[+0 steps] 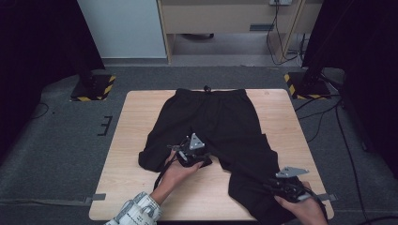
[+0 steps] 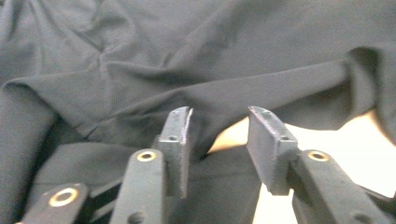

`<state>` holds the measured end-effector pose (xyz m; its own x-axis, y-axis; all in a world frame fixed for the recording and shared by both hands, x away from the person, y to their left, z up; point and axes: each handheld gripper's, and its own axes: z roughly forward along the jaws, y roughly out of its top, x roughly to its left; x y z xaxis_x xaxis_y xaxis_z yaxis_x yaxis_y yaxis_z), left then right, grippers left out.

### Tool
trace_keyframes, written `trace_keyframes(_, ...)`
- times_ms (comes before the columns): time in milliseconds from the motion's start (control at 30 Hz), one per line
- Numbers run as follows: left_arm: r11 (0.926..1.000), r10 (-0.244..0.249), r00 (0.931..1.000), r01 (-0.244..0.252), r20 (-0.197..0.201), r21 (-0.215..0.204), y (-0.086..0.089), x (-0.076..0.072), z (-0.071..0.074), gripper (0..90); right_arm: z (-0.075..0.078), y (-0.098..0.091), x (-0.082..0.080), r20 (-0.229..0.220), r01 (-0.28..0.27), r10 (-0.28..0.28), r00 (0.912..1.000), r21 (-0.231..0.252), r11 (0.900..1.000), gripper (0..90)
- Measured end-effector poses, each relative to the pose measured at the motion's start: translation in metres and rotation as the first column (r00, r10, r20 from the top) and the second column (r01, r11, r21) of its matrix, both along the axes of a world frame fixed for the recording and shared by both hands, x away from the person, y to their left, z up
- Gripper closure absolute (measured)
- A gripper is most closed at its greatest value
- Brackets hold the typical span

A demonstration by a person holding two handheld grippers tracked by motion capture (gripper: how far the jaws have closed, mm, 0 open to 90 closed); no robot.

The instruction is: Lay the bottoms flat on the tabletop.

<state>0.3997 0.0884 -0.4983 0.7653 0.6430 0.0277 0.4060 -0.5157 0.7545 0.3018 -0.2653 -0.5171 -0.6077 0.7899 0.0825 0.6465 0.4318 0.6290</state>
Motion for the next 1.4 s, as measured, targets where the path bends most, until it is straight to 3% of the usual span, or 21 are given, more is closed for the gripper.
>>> trace_keyframes(133,0.9999,-0.016,0.9999,0.016,0.003,-0.004,-0.002,-0.009,0.001,52.5,0.005,-0.008,-0.029,-0.037,-0.051,0.049,0.9981,-0.043,0.9978,60.5)
trace_keyframes(200,0.9998,-0.017,0.9997,0.017,0.015,-0.012,-0.004,-0.01,0.001,51.3,0.011,-0.01,-0.035,-0.007,-0.065,0.065,0.9979,-0.017,0.9977,56.9)
trace_keyframes(233,0.9998,-0.016,0.9997,0.016,0.016,-0.012,-0.004,-0.01,0.001,51.3,0.014,-0.01,-0.035,0.008,-0.065,0.065,0.9979,0.002,0.9979,55.7)
trace_keyframes(300,1.0,-0.008,0.9998,0.008,0.016,0.002,-0.005,-0.009,-0.002,50.8,0.021,-0.007,-0.025,0.079,-0.032,0.028,0.9964,0.047,0.9984,54.6)
trace_keyframes(400,0.9999,0.008,0.9999,-0.008,0.007,0.007,-0.006,-0.004,-0.006,51.6,0.018,0.006,-0.003,0.116,-0.036,0.03,0.9928,0.05,0.9981,52.4)
trace_keyframes(533,0.9996,0.028,0.9996,-0.028,0.004,0.0,-0.005,-0.002,-0.008,53.4,0.005,0.021,0.025,0.118,0.002,-0.006,0.9929,0.031,0.9995,51.7)
trace_keyframes(600,0.9996,0.027,0.9996,-0.027,0.009,0.001,-0.005,-0.002,-0.008,53.6,0.0,0.025,0.031,0.11,0.004,-0.005,0.9939,0.004,1.0,51.7)
trace_keyframes(667,0.9997,0.026,0.9996,-0.026,0.007,-0.005,-0.003,-0.003,-0.007,54.6,-0.005,0.03,0.03,0.092,-0.004,0.007,0.9957,-0.031,0.9995,51.9)
trace_keyframes(733,0.9997,0.023,0.9997,-0.023,0.007,-0.011,-0.001,-0.005,-0.005,55.1,-0.007,0.032,0.024,0.093,-0.015,0.016,0.9955,-0.013,0.9998,51.8)
trace_keyframes(867,0.9995,0.022,0.9997,-0.022,0.007,-0.022,0.002,-0.008,-0.001,55.0,-0.004,0.038,0.009,0.064,-0.061,0.063,0.996,-0.029,0.9977,52.5)
trace_keyframes(933,0.9993,0.023,0.9997,-0.023,0.01,-0.029,0.003,-0.009,0.0,54.5,0.002,0.039,0.005,0.101,-0.051,0.052,0.9935,-0.015,0.9986,56.3)
trace_keyframes(1000,0.999,0.023,0.9997,-0.023,0.008,-0.039,0.003,-0.01,0.001,53.9,0.017,0.044,0.003,0.164,-0.07,0.062,0.9845,0.04,0.9968,64.5)
trace_keyframes(1100,0.9991,0.025,0.9997,-0.025,0.002,-0.036,0.002,-0.01,0.0,52.6,0.024,0.052,0.007,0.189,-0.083,0.078,0.9788,0.018,0.9964,66.3)
trace_keyframes(1167,0.9993,0.022,0.9998,-0.022,0.002,-0.031,0.001,-0.01,-0.001,52.0,0.025,0.05,0.016,0.196,-0.044,0.04,0.9797,0.013,0.9989,63.4)
trace_keyframes(1233,0.9994,0.02,0.9998,-0.02,0.006,-0.03,0.001,-0.011,0.0,52.0,0.022,0.036,0.028,0.203,0.042,-0.044,0.9782,0.012,0.999,61.3)
trace_keyframes(1333,0.9995,0.022,0.9998,-0.022,-0.001,-0.024,0.002,-0.01,-0.002,52.4,0.016,0.005,0.044,0.198,0.185,-0.18,0.9636,-0.009,0.9827,57.7)
trace_keyframes(1400,0.9995,0.024,0.9997,-0.024,-0.004,-0.018,0.002,-0.01,-0.003,52.8,0.01,-0.009,0.051,0.177,0.225,-0.221,0.9592,-0.006,0.9742,54.8)
